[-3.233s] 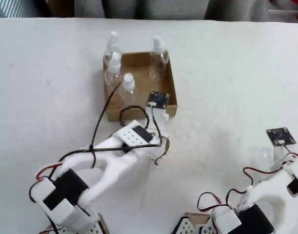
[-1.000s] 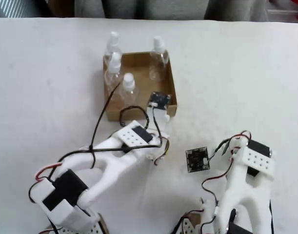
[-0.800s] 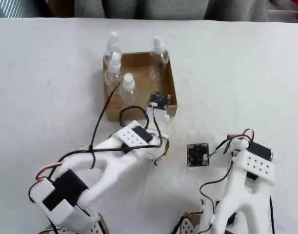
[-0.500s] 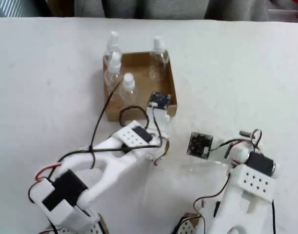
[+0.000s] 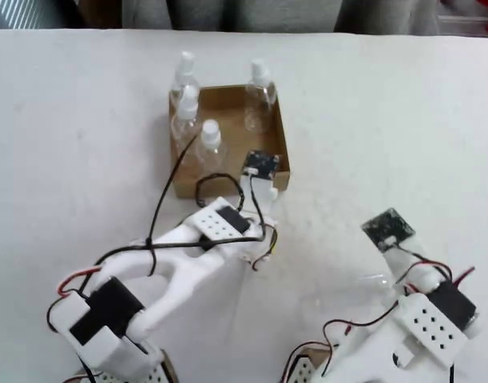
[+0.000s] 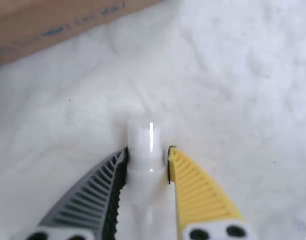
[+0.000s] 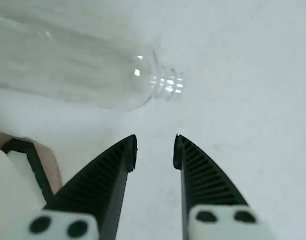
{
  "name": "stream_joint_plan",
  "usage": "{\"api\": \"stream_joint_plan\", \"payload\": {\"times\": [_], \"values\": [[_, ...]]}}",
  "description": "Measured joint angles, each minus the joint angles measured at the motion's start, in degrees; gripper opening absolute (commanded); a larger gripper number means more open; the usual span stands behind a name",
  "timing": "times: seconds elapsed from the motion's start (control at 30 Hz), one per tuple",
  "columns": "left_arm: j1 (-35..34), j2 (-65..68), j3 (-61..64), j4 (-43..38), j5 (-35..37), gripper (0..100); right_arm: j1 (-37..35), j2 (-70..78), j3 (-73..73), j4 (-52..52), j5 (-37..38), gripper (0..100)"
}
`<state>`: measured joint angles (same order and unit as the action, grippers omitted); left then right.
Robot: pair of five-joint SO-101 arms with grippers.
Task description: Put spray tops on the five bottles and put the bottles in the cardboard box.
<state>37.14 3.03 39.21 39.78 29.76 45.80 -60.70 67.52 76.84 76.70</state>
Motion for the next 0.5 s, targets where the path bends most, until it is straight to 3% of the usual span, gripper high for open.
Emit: {"api": "stream_joint_plan", "payload": {"times": [0.17,0.33,0.5], "values": [[0.00,0.00,0.00,0.00,0.00,3,5.98,0.00,7.03,-3.08,-0.18,9.8],[0.00,0.00,0.00,0.00,0.00,3,6.77,0.00,11.25,-8.44,-0.18,9.6],[0.00,0.00,0.00,0.00,0.00,3,5.80,0.00,11.69,-8.79,-0.97,1.2]]}}
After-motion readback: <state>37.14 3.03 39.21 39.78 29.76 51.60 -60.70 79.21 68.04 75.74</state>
